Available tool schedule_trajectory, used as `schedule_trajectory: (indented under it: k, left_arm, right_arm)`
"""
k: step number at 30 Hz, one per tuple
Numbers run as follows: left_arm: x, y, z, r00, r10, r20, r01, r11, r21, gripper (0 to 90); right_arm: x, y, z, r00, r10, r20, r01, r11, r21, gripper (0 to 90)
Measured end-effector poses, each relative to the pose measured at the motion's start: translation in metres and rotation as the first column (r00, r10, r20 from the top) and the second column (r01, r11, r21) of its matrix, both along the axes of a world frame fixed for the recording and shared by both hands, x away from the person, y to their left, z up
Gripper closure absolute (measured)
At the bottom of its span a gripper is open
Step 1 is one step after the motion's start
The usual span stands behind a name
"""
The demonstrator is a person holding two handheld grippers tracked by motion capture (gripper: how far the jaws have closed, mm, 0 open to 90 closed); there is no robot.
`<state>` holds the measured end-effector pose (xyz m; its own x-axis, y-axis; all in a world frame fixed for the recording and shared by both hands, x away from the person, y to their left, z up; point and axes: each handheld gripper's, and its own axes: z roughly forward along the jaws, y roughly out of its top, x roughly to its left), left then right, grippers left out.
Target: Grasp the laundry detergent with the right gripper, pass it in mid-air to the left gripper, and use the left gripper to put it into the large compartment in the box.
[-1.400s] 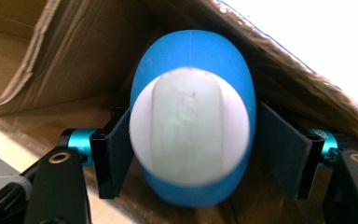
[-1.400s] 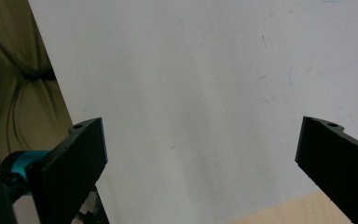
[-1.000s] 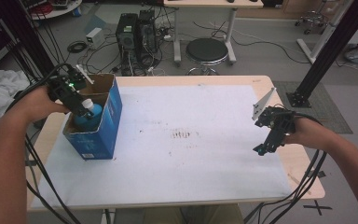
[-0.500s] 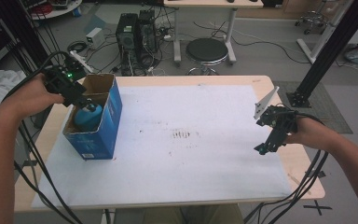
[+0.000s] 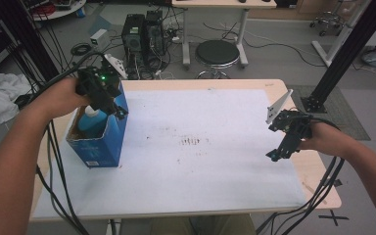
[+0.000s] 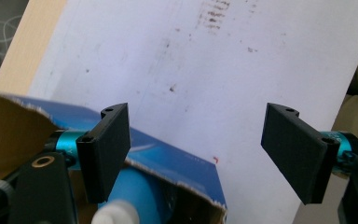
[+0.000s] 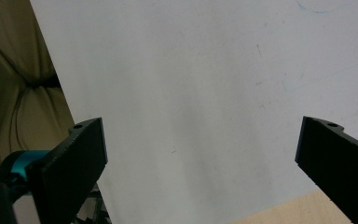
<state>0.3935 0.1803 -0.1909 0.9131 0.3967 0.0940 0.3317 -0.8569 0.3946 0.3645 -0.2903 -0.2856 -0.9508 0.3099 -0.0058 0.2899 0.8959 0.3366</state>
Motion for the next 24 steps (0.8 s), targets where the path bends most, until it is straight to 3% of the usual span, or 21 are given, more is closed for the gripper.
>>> schedule_trajectory:
  k: [6, 7, 13, 15, 18, 24]
  left_arm:
    - [0.011, -0.023, -0.003, 0.9985, -0.054, 0.012, 0.054, 0.9983, 0.024, 21.9]
    - [0.014, -0.026, -0.005, 0.9987, -0.05, 0.006, 0.05, 0.9983, 0.031, 16.8]
    - [0.029, -0.037, -0.015, 0.9977, -0.065, -0.019, 0.066, 0.9966, 0.049, 16.2]
    - [0.034, -0.039, -0.018, 0.9987, -0.041, -0.028, 0.043, 0.9973, 0.059, 7.4]
    - [0.039, -0.042, -0.021, 0.9992, -0.037, -0.016, 0.038, 0.9974, 0.061, 2.2]
    - [0.043, -0.049, -0.023, 0.9972, -0.075, 0.004, 0.074, 0.9942, 0.078, 2.1]
  right_arm:
    - [0.001, 0.002, 0.0, 1.0, 0.001, 0.001, -0.001, 1.0, 0.002, 1.1]
    - [0.001, 0.002, 0.0, 1.0, 0.001, -0.001, -0.001, 1.0, -0.001, 1.1]
    - [0.002, 0.004, 0.0, 1.0, 0.002, -0.002, -0.002, 1.0, 0.004, 1.1]
    - [0.002, 0.005, 0.0, 1.0, -0.001, -0.005, 0.001, 1.0, 0.002, 1.1]
    - [0.003, 0.005, 0.0, 1.0, -0.003, -0.007, 0.003, 1.0, 0.003, 1.1]
    - [0.006, 0.005, 0.0, 1.0, -0.007, -0.006, 0.007, 1.0, 0.01, 1.1]
